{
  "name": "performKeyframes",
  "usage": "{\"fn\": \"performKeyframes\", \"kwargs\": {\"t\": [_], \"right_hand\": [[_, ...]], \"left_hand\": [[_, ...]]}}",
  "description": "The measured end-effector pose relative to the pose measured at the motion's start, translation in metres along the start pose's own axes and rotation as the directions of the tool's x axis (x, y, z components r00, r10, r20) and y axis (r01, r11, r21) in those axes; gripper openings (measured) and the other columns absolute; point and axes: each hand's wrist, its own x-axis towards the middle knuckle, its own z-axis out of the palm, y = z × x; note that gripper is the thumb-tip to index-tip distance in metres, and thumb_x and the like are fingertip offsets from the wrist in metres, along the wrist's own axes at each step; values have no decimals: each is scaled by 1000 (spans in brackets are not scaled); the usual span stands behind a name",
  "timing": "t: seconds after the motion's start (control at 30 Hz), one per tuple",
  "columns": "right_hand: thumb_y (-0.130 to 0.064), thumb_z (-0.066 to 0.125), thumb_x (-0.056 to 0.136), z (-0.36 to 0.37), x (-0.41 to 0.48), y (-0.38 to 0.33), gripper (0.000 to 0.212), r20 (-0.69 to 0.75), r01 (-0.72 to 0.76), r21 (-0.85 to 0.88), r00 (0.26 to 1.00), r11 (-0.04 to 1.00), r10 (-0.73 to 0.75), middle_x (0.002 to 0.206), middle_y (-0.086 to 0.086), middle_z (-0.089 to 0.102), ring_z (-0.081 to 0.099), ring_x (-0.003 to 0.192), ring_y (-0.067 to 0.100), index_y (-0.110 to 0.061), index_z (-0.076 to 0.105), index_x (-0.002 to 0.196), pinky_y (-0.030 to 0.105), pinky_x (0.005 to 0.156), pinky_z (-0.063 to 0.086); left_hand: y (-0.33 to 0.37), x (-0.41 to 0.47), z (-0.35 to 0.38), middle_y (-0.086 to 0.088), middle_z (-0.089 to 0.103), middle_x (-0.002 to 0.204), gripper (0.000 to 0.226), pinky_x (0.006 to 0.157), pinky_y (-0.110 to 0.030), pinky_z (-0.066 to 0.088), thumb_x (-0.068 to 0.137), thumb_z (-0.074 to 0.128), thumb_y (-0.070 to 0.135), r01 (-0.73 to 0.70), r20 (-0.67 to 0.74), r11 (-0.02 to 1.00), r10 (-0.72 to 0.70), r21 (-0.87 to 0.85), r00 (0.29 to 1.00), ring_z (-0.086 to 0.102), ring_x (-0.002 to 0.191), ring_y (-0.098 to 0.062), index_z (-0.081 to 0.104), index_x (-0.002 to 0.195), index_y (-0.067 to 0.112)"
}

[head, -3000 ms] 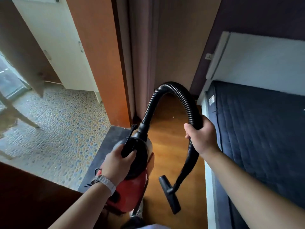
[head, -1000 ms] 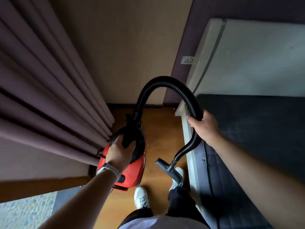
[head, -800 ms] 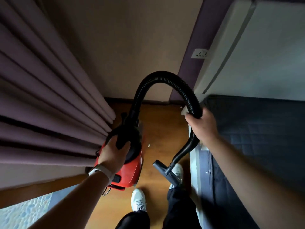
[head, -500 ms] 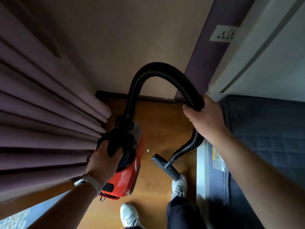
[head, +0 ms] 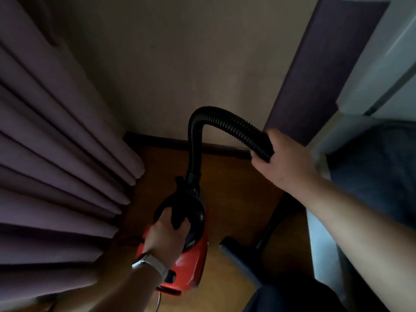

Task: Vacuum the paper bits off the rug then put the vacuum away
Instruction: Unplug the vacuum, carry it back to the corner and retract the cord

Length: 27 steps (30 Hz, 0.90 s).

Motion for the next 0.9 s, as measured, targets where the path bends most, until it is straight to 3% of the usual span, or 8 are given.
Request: {"fn": "performKeyframes", "kwargs": {"t": [0.1,0.23,0.47,0.6,0.73,0.83,0.9], "right_hand": [[-35,64,89,41,-8,25,42,-67,34,-47,997,998,-37,108,3,63,63,91,23,-14,54,124,28,65,40],[-33,64,90,73,-17,42,44,-136,75,-56,987,996,-82,116,3,62,62,97,21,-14,54,129,26,67,41],[-39,65,88,87,-30,49,36,-171,67,-78,982,995,-80,102,1,64,62,83,18,-15,59,113,25,58,40],[-42,65,89,98,-22,46,33,-170,43,-51,984,998,-51,101,-3,63,52,80,9,-17,60,110,22,52,34],[-43,63,89,109,-14,42,41,-135,49,-53,989,997,-56,109,0,64,61,91,16,-17,58,121,26,63,43],[-40,65,89,114,-10,39,51,-152,62,-72,986,995,-72,115,5,62,61,100,22,-14,54,131,26,73,43],[-36,68,87,113,-8,35,55,-195,77,-58,977,995,-87,119,9,60,57,105,23,-11,52,134,26,80,40]], "left_hand": [[-20,12,38,-3,67,98,38,65,-27,43,90,61,36,-10,-4,1000,10,-2,1000,63,86,-27,52,125,23],[-39,21,69,5,59,83,37,54,-26,39,89,60,37,-22,-27,1000,22,-7,999,54,70,-17,52,122,24],[-54,21,86,0,66,90,35,62,-31,51,90,58,41,-5,11,1000,5,-1,1000,63,77,-23,52,121,24],[-68,38,89,1,65,96,39,55,-21,43,91,61,40,-51,12,997,51,-57,999,61,80,-17,55,125,22],[-78,52,94,3,69,99,32,65,-32,57,90,64,34,-20,90,961,47,-276,995,66,81,-15,57,122,29],[-84,58,94,3,69,95,36,54,-19,50,91,64,34,5,152,942,49,-336,987,66,74,-16,55,125,30],[-87,60,93,3,69,91,36,51,-17,48,90,66,34,22,173,922,49,-386,984,67,66,-14,57,124,28]]}}
